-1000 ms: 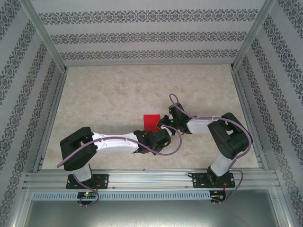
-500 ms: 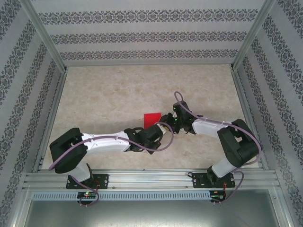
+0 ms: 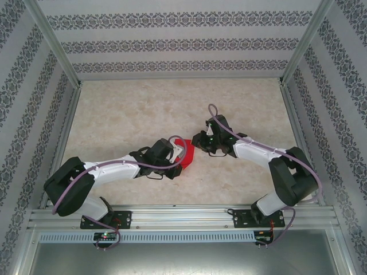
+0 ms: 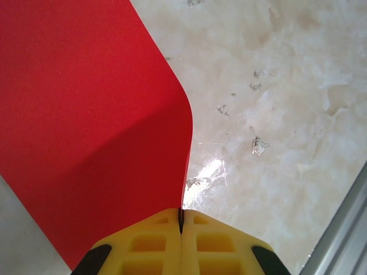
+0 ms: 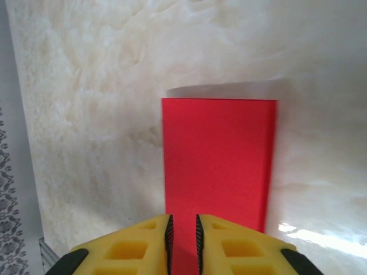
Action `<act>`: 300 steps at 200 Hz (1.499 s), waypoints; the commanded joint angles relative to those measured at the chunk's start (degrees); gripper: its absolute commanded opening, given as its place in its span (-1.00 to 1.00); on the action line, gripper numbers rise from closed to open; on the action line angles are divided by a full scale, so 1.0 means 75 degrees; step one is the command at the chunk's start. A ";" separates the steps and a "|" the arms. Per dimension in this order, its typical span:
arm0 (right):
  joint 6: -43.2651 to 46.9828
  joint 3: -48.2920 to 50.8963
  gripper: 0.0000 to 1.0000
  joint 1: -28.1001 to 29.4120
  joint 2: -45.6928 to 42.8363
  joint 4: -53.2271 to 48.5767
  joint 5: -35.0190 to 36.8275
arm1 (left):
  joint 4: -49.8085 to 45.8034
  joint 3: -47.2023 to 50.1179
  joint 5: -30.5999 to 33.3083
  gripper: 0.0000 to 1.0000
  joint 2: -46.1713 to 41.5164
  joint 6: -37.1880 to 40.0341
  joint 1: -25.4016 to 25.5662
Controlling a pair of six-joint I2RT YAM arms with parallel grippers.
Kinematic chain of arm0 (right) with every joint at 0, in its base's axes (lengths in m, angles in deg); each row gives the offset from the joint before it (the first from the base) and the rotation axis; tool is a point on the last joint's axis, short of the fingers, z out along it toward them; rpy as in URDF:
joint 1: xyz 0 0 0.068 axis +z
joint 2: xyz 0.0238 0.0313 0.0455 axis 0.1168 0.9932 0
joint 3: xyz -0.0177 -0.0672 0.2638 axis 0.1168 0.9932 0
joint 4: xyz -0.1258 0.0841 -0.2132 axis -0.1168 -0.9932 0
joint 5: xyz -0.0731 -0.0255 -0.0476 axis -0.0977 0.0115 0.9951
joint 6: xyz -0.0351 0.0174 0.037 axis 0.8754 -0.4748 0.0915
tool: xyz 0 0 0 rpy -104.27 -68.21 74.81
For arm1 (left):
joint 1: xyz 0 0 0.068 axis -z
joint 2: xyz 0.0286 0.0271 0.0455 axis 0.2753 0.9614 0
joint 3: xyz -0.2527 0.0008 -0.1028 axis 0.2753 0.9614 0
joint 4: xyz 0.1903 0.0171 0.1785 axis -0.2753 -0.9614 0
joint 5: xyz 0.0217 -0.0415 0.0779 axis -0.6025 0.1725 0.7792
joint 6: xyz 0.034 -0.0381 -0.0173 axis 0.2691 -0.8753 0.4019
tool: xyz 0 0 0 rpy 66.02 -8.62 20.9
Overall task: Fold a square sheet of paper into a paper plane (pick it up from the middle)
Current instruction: Third fold the triangle at the center of the table.
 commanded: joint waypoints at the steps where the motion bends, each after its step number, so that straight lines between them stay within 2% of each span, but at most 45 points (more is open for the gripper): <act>1: 0.0403 -0.0443 -0.61 0.0174 0.0458 -0.0187 -0.0212 | 0.0339 0.0006 -0.0644 -1.00 -0.0004 -0.0206 -0.0127; 115: 0.1685 -0.1903 -0.70 0.0292 0.2413 -0.1694 0.0214 | -0.0003 -0.0208 -0.0857 -1.00 0.0347 -0.0217 -0.0409; 150: 0.2106 -0.2277 -0.73 0.0422 0.2822 -0.2295 0.0601 | -0.0355 -0.0421 -0.0746 -1.00 0.0566 -0.0264 -0.0577; 189: 0.2345 -0.2388 -0.75 0.0517 0.2905 -0.2640 0.0992 | -0.0562 -0.0606 -0.0717 -1.00 0.0829 -0.0303 -0.0717; 300: 0.2548 -0.2388 -0.75 0.0529 0.2725 -0.2627 0.1105 | -0.1272 -0.1044 -0.0512 -1.00 0.1090 -0.0363 -0.1000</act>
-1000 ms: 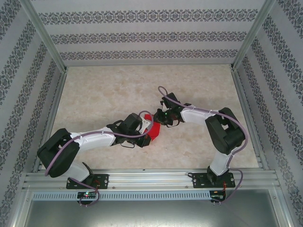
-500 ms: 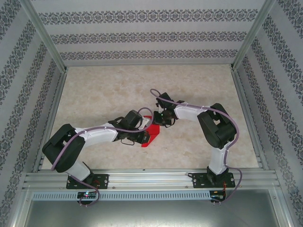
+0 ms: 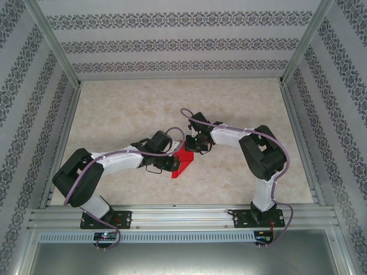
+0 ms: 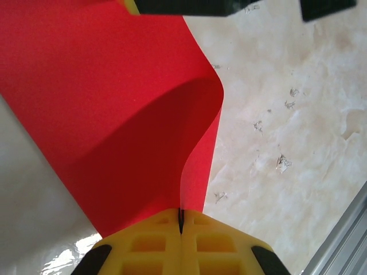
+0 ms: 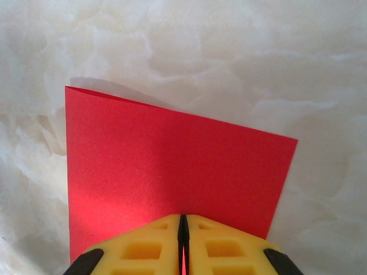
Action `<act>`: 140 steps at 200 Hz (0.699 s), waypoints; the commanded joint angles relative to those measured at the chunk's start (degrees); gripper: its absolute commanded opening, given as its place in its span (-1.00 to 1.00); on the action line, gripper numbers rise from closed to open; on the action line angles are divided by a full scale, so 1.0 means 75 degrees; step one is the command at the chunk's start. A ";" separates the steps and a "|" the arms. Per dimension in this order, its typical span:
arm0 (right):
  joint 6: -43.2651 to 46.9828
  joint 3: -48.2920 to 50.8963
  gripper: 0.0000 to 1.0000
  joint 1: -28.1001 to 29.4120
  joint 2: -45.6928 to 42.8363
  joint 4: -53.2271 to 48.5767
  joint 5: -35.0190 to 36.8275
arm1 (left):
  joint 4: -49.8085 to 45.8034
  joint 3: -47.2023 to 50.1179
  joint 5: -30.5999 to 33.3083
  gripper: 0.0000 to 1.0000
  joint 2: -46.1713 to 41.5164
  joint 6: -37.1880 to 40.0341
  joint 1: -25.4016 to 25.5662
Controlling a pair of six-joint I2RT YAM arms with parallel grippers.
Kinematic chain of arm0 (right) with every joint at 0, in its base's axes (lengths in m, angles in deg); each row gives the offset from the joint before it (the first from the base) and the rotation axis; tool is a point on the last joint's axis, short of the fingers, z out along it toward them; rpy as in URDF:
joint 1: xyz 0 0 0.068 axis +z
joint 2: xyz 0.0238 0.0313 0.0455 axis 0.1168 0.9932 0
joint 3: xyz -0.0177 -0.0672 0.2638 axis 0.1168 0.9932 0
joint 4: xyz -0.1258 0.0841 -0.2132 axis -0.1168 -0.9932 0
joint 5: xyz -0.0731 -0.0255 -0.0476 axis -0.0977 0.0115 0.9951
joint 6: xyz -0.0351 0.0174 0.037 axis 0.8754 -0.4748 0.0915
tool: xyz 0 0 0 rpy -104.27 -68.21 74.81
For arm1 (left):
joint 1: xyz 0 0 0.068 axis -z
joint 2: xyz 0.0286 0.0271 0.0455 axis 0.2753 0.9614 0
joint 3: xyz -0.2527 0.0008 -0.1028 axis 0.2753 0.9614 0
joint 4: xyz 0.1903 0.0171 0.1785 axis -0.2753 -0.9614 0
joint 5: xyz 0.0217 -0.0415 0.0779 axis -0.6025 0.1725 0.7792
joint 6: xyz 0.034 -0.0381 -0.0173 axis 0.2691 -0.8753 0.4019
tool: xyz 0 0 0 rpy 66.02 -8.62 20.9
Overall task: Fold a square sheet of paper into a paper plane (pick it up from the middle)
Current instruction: Third fold the triangle at the center of the table.
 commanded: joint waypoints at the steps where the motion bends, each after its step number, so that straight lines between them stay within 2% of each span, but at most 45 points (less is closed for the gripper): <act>1: 0.0188 -0.0048 -0.74 0.0063 0.0007 -0.0401 0.0348 | -0.0464 -0.0274 0.0191 -1.00 0.0240 -0.0074 -0.0173; 31: 0.0184 -0.0016 -0.74 0.0062 -0.0024 -0.0369 0.0335 | -0.0469 -0.0409 0.0110 -0.98 0.0409 0.0023 -0.0177; 75: 0.0166 0.0002 -0.75 0.0054 -0.0016 -0.0352 0.0335 | -0.0646 -0.0567 0.0496 -0.96 0.0525 0.0151 -0.0179; 140: 0.0113 0.0056 -0.74 0.0069 -0.0034 -0.0331 0.0348 | -0.0741 -0.0741 0.0637 -0.95 0.0823 0.0305 -0.0178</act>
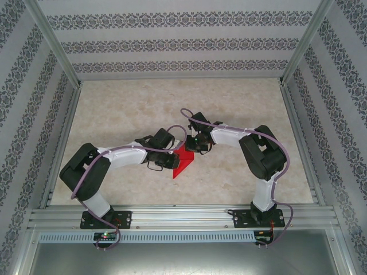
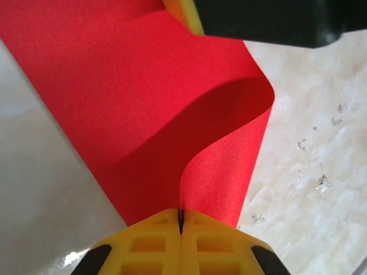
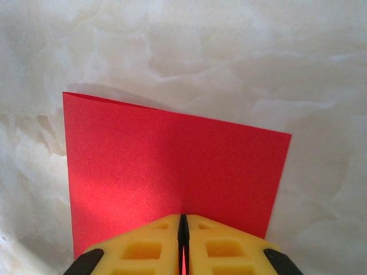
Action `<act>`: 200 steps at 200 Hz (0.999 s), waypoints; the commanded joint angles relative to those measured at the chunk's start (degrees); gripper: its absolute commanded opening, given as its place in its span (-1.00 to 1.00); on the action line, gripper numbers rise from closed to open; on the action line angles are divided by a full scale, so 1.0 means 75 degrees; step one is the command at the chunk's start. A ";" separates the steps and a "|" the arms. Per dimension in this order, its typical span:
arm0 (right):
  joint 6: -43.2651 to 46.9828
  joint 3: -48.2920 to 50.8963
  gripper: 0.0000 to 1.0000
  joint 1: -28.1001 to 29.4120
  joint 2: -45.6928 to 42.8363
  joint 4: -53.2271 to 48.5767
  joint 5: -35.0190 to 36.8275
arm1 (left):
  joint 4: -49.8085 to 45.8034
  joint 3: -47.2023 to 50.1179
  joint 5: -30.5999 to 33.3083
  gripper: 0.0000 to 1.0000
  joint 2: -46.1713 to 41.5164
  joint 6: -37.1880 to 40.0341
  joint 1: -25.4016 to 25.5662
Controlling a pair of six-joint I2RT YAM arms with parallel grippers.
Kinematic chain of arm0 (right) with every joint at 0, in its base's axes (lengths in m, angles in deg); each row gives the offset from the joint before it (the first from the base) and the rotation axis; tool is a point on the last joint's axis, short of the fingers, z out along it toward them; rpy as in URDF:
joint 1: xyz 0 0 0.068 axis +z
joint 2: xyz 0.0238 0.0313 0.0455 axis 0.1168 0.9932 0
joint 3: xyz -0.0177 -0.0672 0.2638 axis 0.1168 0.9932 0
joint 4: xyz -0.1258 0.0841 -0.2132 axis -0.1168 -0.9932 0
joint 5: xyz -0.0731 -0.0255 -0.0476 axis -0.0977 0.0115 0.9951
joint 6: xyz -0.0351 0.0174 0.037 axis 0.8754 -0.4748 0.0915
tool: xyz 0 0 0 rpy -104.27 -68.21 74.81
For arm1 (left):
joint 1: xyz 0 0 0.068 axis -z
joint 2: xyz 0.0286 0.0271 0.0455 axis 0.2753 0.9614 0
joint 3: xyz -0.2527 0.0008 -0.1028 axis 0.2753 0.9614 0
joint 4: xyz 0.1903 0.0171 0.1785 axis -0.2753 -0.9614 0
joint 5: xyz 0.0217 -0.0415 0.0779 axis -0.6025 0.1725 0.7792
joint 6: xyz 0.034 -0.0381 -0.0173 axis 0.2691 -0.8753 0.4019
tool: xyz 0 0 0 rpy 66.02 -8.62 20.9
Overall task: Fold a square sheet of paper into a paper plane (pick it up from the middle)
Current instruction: Third fold the triangle at the center of the table.
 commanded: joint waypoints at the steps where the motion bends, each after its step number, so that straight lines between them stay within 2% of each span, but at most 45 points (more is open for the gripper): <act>1: 0.0112 0.0053 -0.75 0.0072 -0.0027 -0.0326 0.0337 | -0.0287 -0.0212 0.0189 -0.95 0.0165 0.0180 -0.0080; 200: 0.0030 0.0058 -0.75 0.0084 -0.0001 -0.0322 0.0343 | -0.0224 -0.0196 0.0721 -0.94 0.0241 0.0122 -0.0080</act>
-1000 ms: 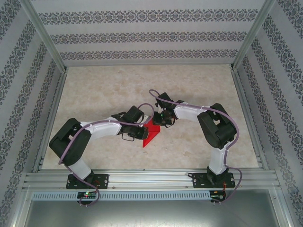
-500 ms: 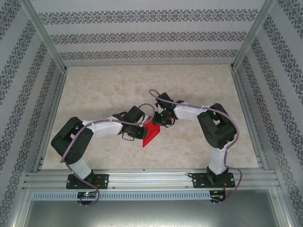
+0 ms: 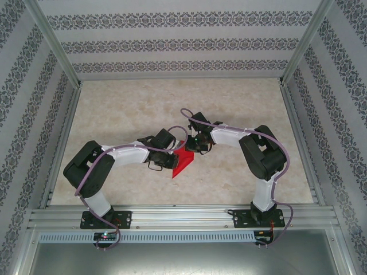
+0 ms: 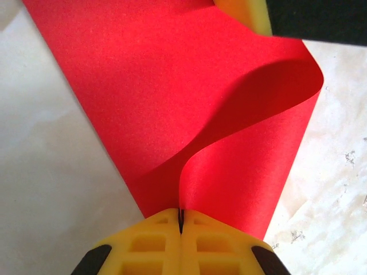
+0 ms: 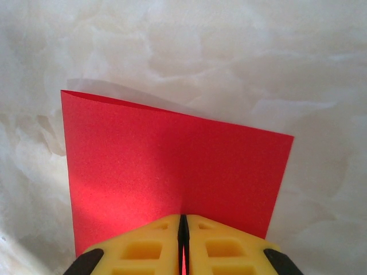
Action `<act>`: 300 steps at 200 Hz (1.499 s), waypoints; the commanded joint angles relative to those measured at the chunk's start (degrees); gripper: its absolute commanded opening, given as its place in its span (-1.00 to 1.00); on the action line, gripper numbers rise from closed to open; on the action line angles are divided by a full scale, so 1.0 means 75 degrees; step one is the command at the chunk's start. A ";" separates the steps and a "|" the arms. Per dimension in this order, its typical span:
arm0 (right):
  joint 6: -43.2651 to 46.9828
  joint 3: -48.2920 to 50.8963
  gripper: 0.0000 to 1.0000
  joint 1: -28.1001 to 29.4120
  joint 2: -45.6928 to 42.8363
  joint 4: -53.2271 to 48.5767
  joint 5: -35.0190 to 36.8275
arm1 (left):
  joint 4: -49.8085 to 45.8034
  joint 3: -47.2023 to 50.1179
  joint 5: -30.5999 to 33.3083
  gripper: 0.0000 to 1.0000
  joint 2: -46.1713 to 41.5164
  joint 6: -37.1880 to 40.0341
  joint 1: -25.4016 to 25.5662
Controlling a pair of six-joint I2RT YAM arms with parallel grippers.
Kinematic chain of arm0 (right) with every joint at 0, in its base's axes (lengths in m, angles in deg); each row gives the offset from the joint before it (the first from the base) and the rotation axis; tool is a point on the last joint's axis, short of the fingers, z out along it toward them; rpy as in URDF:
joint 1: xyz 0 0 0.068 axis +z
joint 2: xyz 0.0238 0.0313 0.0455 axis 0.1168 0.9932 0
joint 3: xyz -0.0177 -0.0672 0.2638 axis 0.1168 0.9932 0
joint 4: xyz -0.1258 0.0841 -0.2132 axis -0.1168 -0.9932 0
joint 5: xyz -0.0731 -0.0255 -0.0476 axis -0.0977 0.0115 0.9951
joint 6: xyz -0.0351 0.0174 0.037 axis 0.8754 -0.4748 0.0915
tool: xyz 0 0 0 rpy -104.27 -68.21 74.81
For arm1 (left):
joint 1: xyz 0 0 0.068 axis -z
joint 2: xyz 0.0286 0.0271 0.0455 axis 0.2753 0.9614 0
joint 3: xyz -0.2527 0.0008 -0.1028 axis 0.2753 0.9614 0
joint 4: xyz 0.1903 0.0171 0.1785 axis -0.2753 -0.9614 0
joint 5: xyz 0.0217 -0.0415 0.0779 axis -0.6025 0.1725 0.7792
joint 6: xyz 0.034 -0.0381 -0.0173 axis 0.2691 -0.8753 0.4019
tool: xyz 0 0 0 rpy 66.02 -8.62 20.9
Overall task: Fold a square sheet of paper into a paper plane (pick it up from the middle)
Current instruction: Third fold the triangle at the center of the table.
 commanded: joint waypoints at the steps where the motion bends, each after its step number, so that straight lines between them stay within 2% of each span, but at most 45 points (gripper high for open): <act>1: 0.0033 0.0059 -0.75 0.0085 -0.0001 -0.0322 0.0336 | -0.0159 -0.0117 0.0180 -0.94 -0.0037 0.0069 -0.0080; 98: 0.0044 0.0071 -0.74 0.0086 0.0000 -0.0347 0.0385 | 0.0149 0.0163 0.0238 -0.94 -0.0507 0.0051 -0.0080; 235: 0.0018 0.0069 -0.74 0.0087 0.0008 -0.0354 0.0376 | 0.0035 0.0122 0.0453 -0.94 -0.0001 -0.0091 -0.0080; 300: 0.0012 0.0064 -0.75 0.0097 0.0000 -0.0357 0.0378 | 0.0212 0.0236 0.0288 -0.94 -0.0027 -0.0157 -0.0074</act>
